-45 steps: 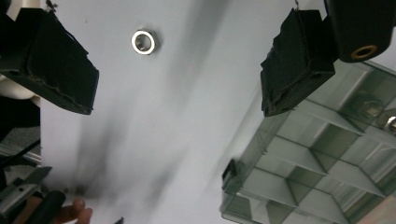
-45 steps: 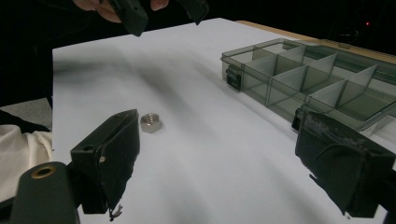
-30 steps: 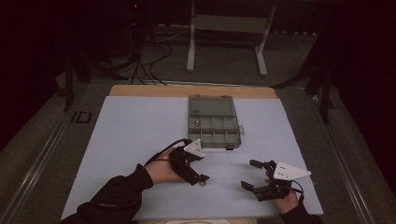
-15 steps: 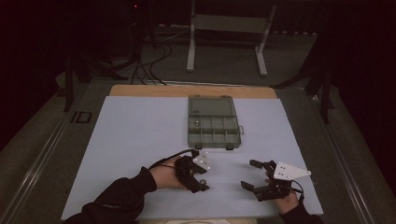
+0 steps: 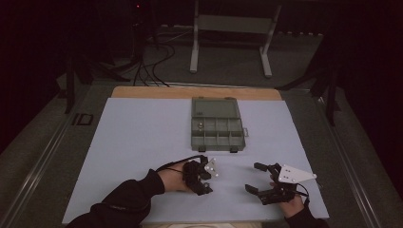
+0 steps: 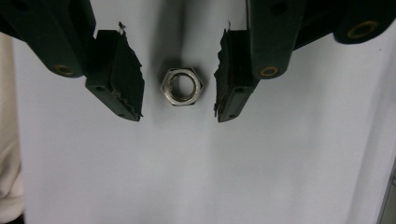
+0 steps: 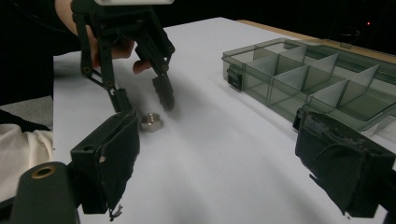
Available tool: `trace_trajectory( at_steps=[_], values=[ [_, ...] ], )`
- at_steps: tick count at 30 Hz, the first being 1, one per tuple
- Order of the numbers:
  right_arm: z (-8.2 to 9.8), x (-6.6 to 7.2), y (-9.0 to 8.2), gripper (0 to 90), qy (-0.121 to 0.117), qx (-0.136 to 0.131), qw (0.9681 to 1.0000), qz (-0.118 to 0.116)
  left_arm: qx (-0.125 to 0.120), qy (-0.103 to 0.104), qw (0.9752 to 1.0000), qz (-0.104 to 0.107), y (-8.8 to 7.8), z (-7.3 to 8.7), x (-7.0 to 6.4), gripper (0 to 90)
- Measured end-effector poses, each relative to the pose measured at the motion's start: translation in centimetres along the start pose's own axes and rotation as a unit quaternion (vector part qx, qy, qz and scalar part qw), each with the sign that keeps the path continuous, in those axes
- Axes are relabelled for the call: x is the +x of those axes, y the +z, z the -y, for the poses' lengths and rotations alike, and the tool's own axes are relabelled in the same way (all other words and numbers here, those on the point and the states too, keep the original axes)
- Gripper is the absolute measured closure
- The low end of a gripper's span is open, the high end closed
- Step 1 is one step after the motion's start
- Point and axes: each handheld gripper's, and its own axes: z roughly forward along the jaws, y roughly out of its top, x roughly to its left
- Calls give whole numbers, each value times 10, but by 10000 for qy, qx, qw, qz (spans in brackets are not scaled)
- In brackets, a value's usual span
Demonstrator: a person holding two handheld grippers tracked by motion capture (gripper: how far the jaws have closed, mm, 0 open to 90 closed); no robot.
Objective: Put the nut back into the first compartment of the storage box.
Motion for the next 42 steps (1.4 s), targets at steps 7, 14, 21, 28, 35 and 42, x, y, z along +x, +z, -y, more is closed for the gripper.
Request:
trace_trajectory(
  at_steps=[7,14,21,28,35,42],
  values=[
    [0,0,0,139,6,-5,10000,-2,213,103,9997,44,5,-1,1,597],
    [0,0,0,138,-3,-1,10000,0,349,212,9992,21,8,-3,-2,630],
    [0,0,0,139,1,6,10000,0,469,330,9984,-10,9,-6,-4,665],
    [0,0,0,139,12,19,10000,2,594,354,9976,-6,9,-9,-5,701],
    [0,0,0,138,-5,8,10000,-2,591,289,9978,-47,9,-10,-6,706],
    [0,0,0,139,-5,3,10000,0,389,72,9992,-93,-5,-12,-2,706]
  ],
)
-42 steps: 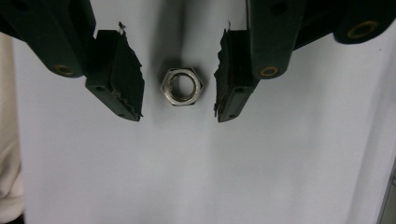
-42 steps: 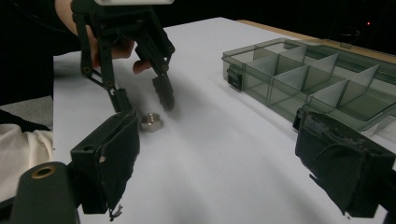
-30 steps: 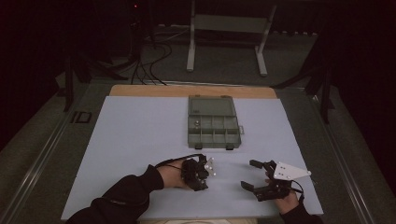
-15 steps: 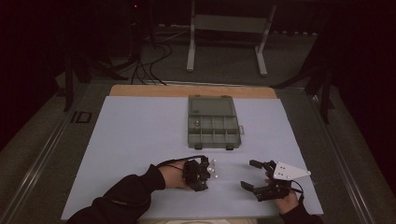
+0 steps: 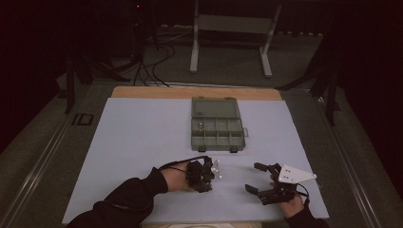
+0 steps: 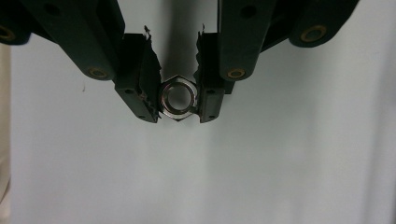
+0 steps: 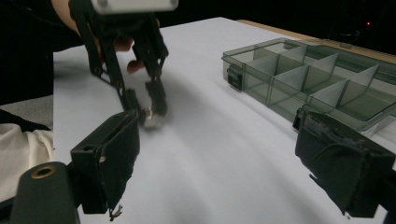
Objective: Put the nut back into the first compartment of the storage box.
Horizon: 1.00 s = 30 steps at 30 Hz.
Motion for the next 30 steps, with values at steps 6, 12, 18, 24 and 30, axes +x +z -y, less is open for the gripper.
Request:
trace_trajectory(
  at_steps=[6,12,18,24,30],
  values=[
    [0,0,0,138,5,-3,10000,-2,-241,-93,9996,-108,-21,-4,5,706],
    [0,0,1,139,24,8,10000,-3,-404,-175,9986,-308,-39,-8,11,706],
    [0,0,0,138,19,-5,10000,2,-612,-471,9954,-563,-57,-8,25,706],
    [0,0,0,139,38,1,10000,1,-806,-721,9906,-843,-72,-9,41,706],
    [0,-1,0,139,37,2,10000,-3,-953,-959,9847,-1098,-81,-11,53,706]
  ],
)
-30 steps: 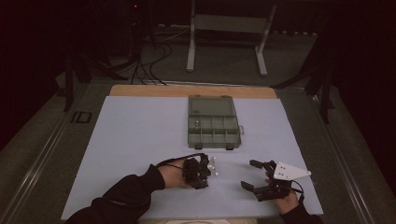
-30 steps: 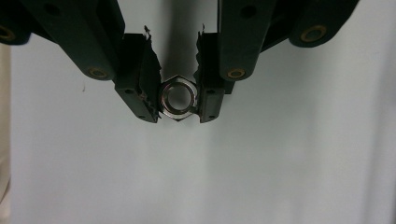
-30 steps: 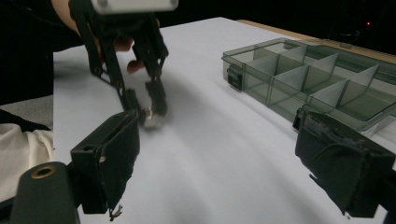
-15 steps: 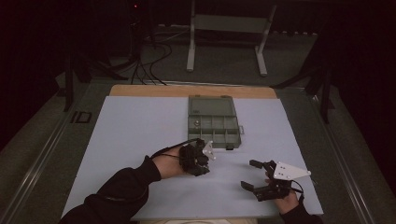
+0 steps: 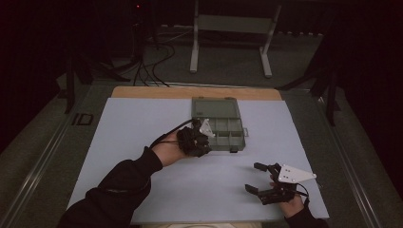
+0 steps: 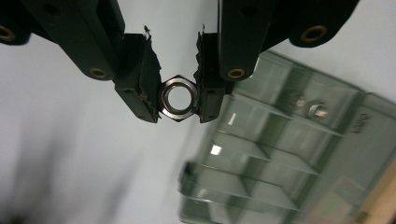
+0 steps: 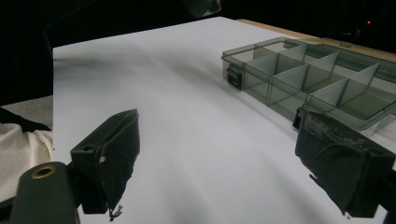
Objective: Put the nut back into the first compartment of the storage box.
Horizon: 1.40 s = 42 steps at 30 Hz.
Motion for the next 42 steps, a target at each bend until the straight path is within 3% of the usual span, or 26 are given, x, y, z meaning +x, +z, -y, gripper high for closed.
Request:
trace_trajectory(
  at_steps=[8,16,23,28,31,42],
  values=[
    [0,0,0,138,-13,9,10000,2,-164,-372,9986,-347,-5,-5,21,706],
    [0,0,0,139,-10,15,10000,6,-360,-887,9930,-696,-3,-5,42,706],
    [0,0,0,139,-11,9,10000,6,-330,-1106,9901,-797,3,-4,57,706],
    [0,0,0,139,-13,10,10000,19,-483,-1326,9861,-882,5,-6,68,706],
    [0,1,0,144,-137,78,9998,94,-475,-1425,9844,-919,8,-6,75,706],
    [0,0,0,143,-62,44,10000,44,-525,-1852,9762,-1000,32,-3,94,706]
  ],
)
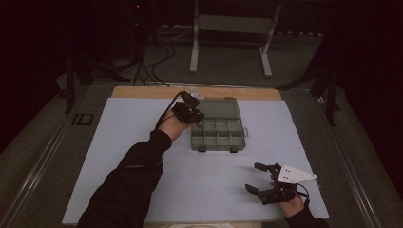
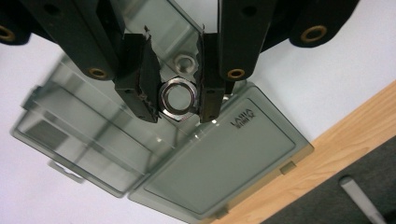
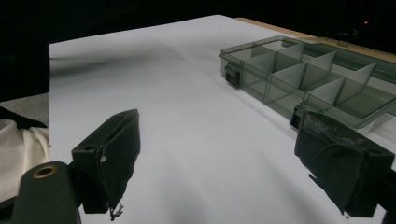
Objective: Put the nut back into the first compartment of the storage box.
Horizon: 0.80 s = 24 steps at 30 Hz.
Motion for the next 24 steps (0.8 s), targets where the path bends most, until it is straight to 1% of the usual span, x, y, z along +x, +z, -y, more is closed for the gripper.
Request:
trace_trajectory(
  at_steps=[2,4,9,17,18,19,22,24],
  values=[
    [0,0,0,143,3,-7,10000,-12,73,-23,9999,-84,6,1,1,705],
    [0,0,-1,143,26,-29,10000,-20,95,-93,9999,-57,12,4,3,706],
    [0,0,-1,143,48,-49,10000,-31,220,-111,9996,-127,24,10,4,705],
    [0,0,-1,143,69,-56,9999,-50,485,-40,9987,-150,42,20,0,705],
    [0,0,-1,142,70,-52,9999,-50,489,-45,9987,-163,44,21,0,705],
    [0,0,-1,142,70,-51,9999,-54,529,-41,9985,-144,45,22,0,705],
    [0,0,-1,141,84,-61,9999,-71,609,-2,9980,-188,50,23,0,705],
    [0,-1,-1,141,92,-73,9999,-74,631,-29,9978,-214,53,24,1,704]
  ],
)
